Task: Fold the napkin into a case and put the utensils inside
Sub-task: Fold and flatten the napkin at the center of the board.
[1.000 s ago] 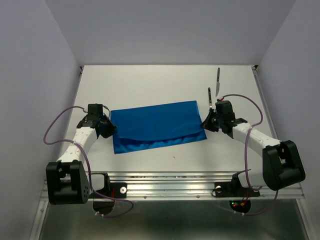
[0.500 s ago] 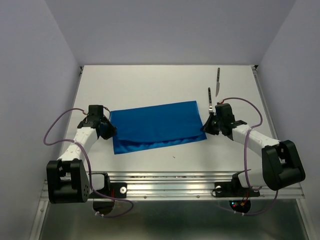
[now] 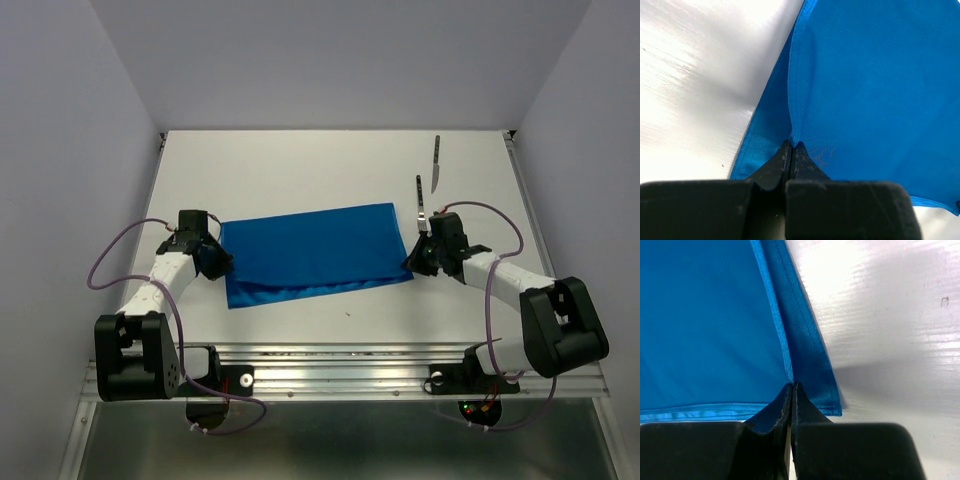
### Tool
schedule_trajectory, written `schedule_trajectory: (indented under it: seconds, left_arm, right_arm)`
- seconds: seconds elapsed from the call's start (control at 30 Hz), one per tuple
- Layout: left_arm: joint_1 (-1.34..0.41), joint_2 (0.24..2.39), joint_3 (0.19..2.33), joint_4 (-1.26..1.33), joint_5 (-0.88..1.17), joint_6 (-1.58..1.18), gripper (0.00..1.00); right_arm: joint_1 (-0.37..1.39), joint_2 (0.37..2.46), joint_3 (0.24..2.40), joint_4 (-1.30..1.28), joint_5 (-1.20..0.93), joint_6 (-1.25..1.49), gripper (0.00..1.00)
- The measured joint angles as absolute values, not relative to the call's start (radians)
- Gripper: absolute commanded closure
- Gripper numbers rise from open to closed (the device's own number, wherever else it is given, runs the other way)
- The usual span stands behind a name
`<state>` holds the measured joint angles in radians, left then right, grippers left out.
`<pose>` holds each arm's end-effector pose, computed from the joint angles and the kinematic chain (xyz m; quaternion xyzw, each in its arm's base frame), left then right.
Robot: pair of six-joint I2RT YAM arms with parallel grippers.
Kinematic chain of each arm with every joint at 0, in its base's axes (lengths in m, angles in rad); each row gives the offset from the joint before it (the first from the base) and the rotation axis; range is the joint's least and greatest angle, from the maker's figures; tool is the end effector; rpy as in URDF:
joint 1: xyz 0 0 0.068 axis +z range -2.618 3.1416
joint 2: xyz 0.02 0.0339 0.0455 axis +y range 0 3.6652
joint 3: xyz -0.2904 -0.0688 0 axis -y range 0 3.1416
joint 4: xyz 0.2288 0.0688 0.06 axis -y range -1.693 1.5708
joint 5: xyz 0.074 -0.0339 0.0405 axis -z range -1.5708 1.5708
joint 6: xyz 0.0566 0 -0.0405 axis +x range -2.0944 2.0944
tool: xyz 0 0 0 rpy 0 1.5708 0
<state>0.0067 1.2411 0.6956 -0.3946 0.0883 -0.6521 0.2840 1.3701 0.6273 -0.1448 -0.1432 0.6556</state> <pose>0.2296 -0.0035 0.2155 -0.2943 0.9031 -0.1381 0.2805 0.2409 0.0787 0.1867 0.1501 0.9281 0.2114 0.2674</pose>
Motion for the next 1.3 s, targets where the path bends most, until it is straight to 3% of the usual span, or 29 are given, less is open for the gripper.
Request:
schedule_trajectory:
  seconds: [1.17,1.23,1.27,1.3]
  left_arm:
    - [0.007,1.181,0.715,-0.486,0.071,-0.656,1.00]
    - [0.007,1.181,0.716,-0.488,0.072,-0.656,0.88]
    - [0.007,1.182,0.715,-0.488,0.073,-0.656,0.57]
    - [0.007,1.183,0.716,-0.489,0.075,-0.655,0.41]
  right_arm:
    - [0.284,1.278,0.621,-0.174,-0.136,0.670,0.99]
    - [0.284,1.279,0.618,-0.172,-0.136,0.670,0.96]
    - [0.284,1.279,0.615,-0.171,-0.136,0.670,0.89]
    - [0.284,1.281,0.612,-0.170,-0.136,0.671,0.77]
